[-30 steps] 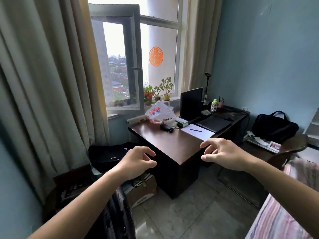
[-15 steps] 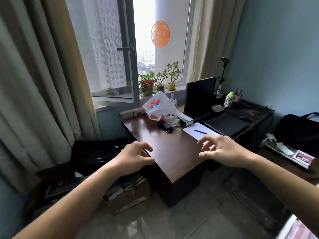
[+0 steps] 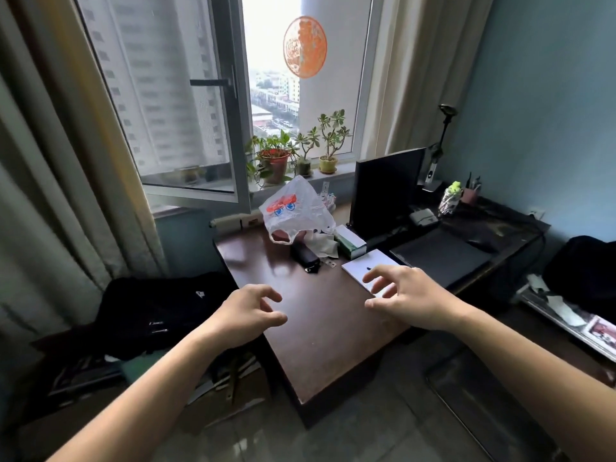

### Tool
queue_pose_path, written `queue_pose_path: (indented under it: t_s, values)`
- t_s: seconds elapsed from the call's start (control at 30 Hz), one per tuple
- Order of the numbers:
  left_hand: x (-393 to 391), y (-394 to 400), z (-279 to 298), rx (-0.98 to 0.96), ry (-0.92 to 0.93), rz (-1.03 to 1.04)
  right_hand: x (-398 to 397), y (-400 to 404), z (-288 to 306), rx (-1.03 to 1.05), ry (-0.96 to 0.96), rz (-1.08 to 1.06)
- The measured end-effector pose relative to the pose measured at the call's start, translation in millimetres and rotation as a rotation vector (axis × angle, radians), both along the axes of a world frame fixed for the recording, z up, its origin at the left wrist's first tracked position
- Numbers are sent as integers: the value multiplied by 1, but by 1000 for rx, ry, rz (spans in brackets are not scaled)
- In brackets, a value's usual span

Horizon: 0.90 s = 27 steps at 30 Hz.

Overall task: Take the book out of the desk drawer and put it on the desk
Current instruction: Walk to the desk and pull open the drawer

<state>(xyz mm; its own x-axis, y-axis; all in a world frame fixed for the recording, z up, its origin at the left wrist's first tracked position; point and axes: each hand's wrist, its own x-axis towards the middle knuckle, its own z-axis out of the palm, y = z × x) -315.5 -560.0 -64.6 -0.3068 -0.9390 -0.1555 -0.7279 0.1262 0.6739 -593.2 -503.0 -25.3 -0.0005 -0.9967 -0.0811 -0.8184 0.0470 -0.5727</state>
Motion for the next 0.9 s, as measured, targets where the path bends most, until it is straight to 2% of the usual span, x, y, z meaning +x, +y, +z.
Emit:
queue_pose_path:
  t_s: [0.27,0.5,0.9]
  values:
    - [-35,-64,-17,-6,0,-30,-23,-62,-8,19,22,18]
    - [-75,-91,-27,0,50,5,-72,-119,-25,83,45,168]
    - [-198,-69,-60,63,56,298,-186,-178,-53,122,72,477]
